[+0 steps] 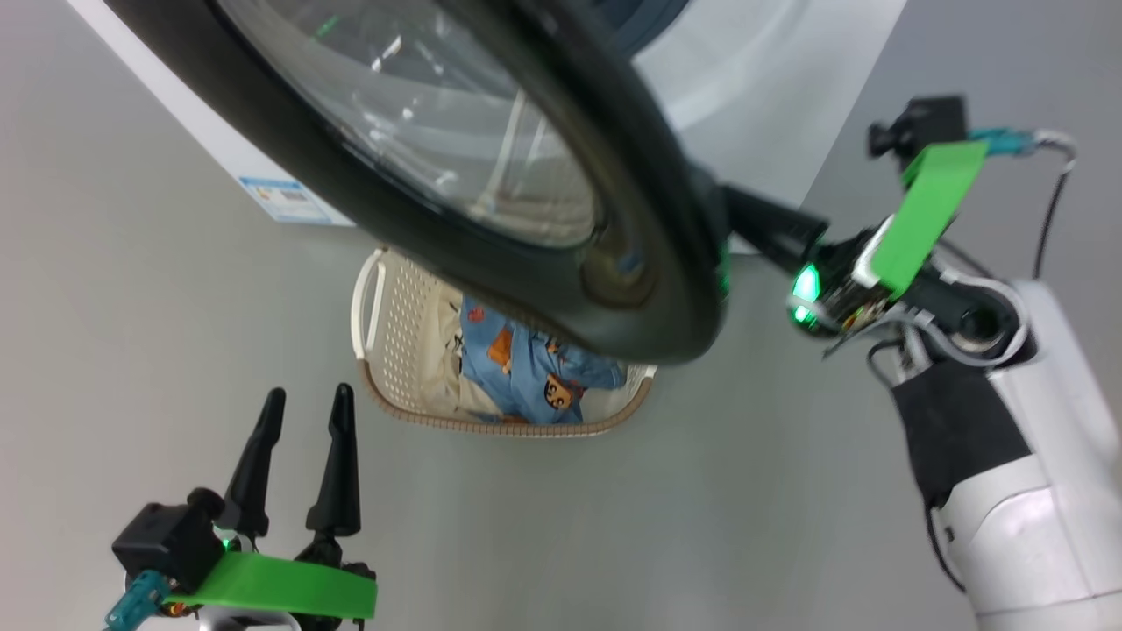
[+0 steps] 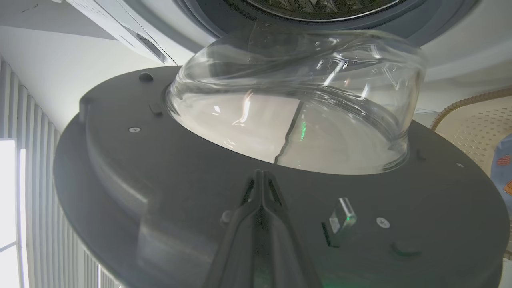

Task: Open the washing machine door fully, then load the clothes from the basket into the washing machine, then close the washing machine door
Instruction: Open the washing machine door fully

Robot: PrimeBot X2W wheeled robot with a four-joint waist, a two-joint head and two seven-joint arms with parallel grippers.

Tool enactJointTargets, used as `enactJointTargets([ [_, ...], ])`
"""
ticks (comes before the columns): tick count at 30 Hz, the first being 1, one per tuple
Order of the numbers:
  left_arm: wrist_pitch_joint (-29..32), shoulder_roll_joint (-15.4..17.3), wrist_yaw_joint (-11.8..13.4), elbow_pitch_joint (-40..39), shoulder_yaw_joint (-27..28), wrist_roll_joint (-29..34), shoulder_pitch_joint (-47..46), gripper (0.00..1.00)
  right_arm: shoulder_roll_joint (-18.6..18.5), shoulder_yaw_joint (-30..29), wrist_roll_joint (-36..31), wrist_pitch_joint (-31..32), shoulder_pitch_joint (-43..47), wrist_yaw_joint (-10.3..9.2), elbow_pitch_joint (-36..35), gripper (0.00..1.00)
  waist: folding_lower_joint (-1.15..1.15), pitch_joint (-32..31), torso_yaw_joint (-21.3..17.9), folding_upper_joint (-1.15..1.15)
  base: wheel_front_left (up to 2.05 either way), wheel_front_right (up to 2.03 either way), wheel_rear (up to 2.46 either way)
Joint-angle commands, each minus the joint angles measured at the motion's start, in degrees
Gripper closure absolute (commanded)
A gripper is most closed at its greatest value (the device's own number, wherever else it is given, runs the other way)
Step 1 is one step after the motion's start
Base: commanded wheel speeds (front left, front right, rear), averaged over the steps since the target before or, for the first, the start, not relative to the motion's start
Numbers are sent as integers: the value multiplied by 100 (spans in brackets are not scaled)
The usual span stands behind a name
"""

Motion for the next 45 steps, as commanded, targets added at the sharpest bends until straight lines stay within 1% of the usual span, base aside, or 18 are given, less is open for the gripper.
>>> enactJointTargets([
  [1,-36,69,-12,-85,201,-58,92,0,205,189,25,86,138,9,-118,100,0,-212,-52,0,0,0,0],
  [8,-36,69,-12,-42,199,-139,207,0,335,649,167,164,496,9,-105,100,0,-503,-2,0,0,0,0],
  [13,-36,69,-13,-36,209,-197,277,0,358,1113,433,170,737,9,-175,100,0,-658,59,0,0,0,0],
  [15,-36,69,-13,-34,212,-222,295,0,359,1371,581,130,826,9,-237,100,0,-714,91,0,0,0,0],
  [16,-36,69,-13,-34,212,-222,295,0,359,1371,581,130,826,9,-237,100,0,-714,91,0,0,0,0],
  [21,-36,69,-13,-36,230,-292,338,0,361,1920,865,-51,944,9,-382,100,0,-805,153,0,0,0,0],
  [25,-36,69,-13,-37,207,-337,355,0,361,2235,1019,-221,967,9,-436,100,0,-855,208,0,0,0,0],
  [39,-36,69,-13,-4,199,-372,386,0,362,3011,1392,-649,1000,9,-528,100,0,-1013,360,0,0,0,0],
  [45,-36,69,-13,11,161,-382,411,0,362,3224,1496,-807,1017,9,-544,100,0,-1092,417,0,0,0,0],
])
